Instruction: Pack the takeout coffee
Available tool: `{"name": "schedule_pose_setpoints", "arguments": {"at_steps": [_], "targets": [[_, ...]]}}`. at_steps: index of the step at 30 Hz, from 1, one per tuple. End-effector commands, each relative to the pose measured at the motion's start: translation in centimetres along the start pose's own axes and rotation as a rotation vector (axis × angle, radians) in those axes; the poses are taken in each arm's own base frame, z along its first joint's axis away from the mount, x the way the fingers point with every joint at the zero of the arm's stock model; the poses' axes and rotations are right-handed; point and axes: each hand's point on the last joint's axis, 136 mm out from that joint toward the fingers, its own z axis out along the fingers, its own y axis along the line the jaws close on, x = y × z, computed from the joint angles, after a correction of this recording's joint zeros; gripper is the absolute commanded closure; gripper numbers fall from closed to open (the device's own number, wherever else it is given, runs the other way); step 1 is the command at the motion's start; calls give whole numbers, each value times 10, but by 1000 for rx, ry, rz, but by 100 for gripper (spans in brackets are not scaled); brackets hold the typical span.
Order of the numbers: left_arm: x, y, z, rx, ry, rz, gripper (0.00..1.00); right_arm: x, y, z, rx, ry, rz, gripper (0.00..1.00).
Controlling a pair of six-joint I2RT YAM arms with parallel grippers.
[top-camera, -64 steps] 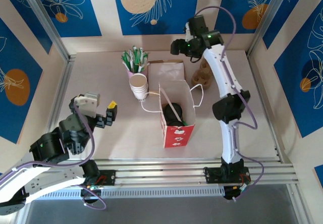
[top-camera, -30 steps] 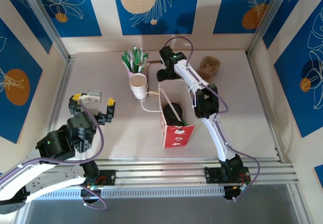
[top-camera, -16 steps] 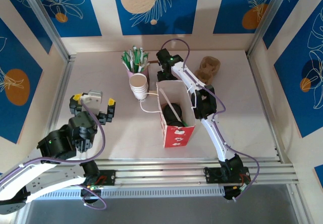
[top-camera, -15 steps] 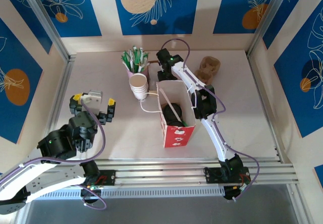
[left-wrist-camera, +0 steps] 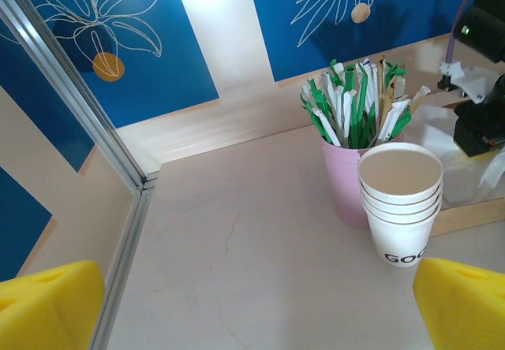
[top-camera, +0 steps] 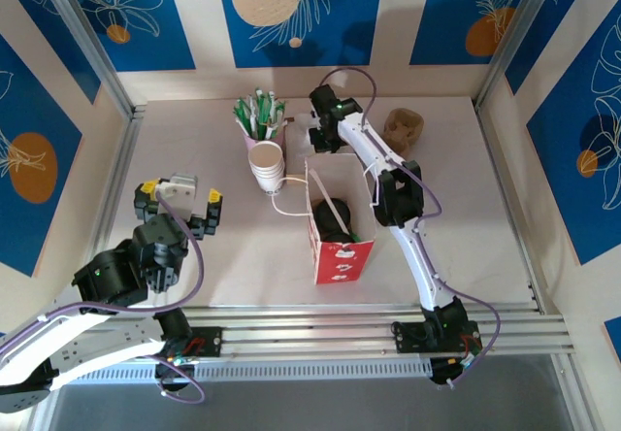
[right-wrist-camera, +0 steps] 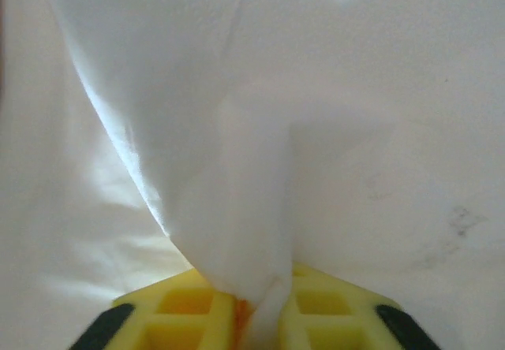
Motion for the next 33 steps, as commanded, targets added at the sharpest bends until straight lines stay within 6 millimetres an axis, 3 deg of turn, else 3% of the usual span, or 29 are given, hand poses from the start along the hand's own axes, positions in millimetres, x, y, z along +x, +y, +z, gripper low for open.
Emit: {"name": "schedule_pose_setpoints", "arguments": {"at_steps": [1, 7, 10, 16, 21, 27, 29, 33], "targets": [[5, 6, 2, -38, 14, 40, 0, -22, 10, -56, -97, -81, 39, 90], [6, 6, 2, -40, 15, 41, 0, -30, 14, -79, -137, -112, 42, 98], [6, 6, 2, -41, 16, 43, 0, -37, 14, -101, -151, -149, 52, 100], [6, 5, 3, -46, 18, 50, 0, -62, 9, -183, -213, -303, 93, 100], [7, 6, 3, -50, 17, 49, 0, -67, 16, -252, -309, -407, 99, 100], [8, 6, 5, -62, 21, 60, 0, -55, 22, -334, -412, -514, 108, 100], [7, 6, 5, -64, 21, 60, 0, -42, 28, -361, -448, -536, 103, 100], [7, 7, 5, -73, 20, 62, 0, -2, 45, -393, -453, -541, 62, 100]]}}
